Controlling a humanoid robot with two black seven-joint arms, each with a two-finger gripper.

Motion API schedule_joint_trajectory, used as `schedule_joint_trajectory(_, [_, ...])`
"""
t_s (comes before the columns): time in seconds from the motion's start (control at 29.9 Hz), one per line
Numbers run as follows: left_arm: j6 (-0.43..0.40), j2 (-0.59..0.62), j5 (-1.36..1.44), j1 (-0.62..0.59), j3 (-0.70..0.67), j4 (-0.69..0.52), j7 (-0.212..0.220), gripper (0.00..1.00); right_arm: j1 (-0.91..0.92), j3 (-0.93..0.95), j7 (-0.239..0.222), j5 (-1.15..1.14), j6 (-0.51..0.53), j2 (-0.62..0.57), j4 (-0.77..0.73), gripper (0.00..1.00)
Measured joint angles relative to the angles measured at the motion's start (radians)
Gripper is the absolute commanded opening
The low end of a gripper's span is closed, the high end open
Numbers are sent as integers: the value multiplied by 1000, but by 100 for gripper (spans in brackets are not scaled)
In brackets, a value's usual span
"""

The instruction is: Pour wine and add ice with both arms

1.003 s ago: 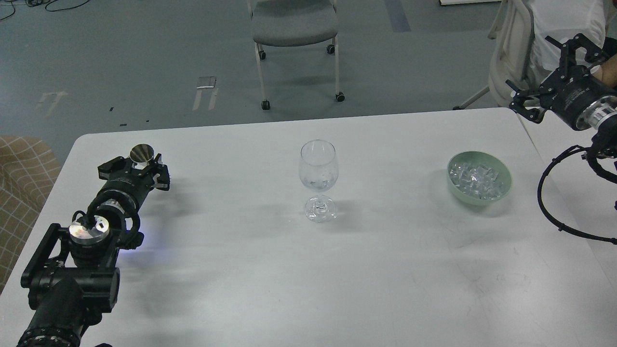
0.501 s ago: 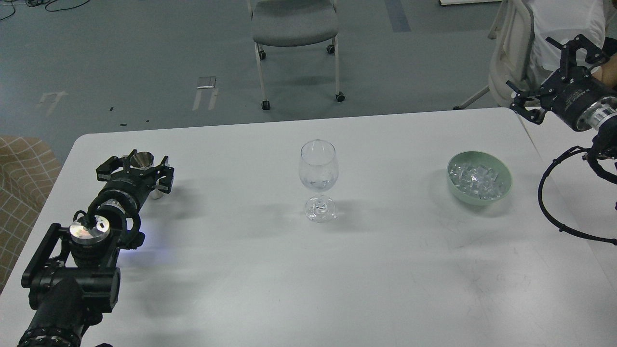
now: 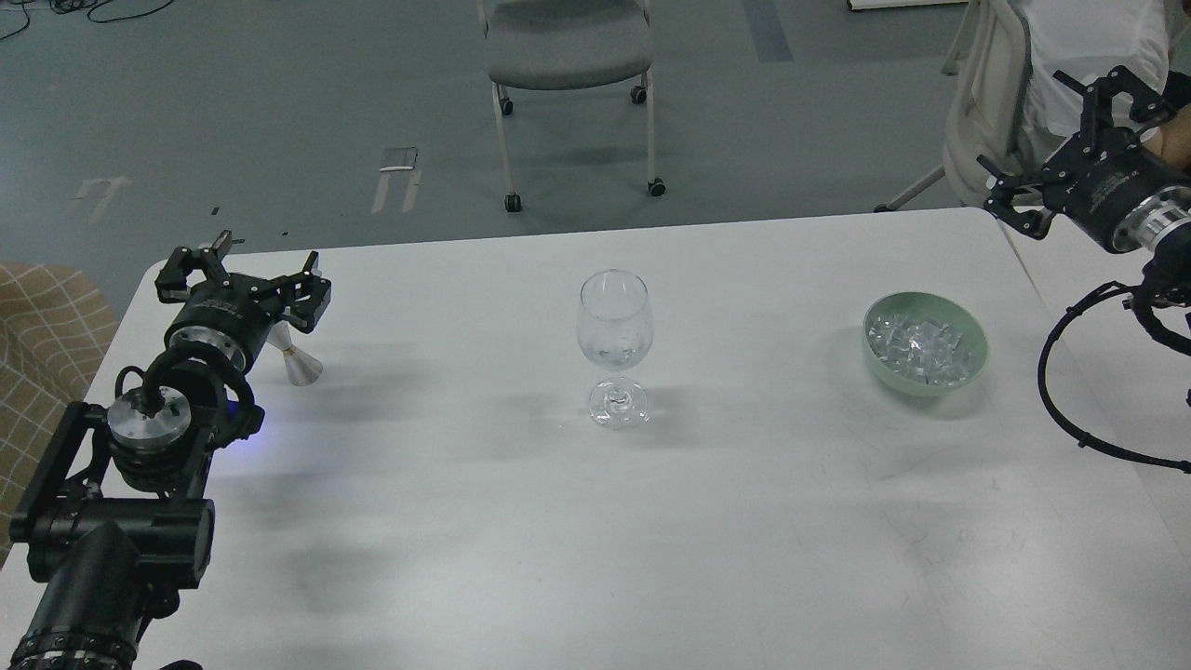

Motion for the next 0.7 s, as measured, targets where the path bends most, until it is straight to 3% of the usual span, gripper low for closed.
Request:
schedule_joint_trajectory(0.3, [-6,107,3,3,4,-110,12,98,-2,1,6,2,3,1,-3,100])
schedule_joint_trajectory(0.5, [-81,223,25,-21,48,-138,13,98,6,11,8,3,7,8,25,100])
schedule_joint_trajectory(0.7, [-164,338,99,-117,187,-122,-1,98,20,17,21,7,11,19,44,100])
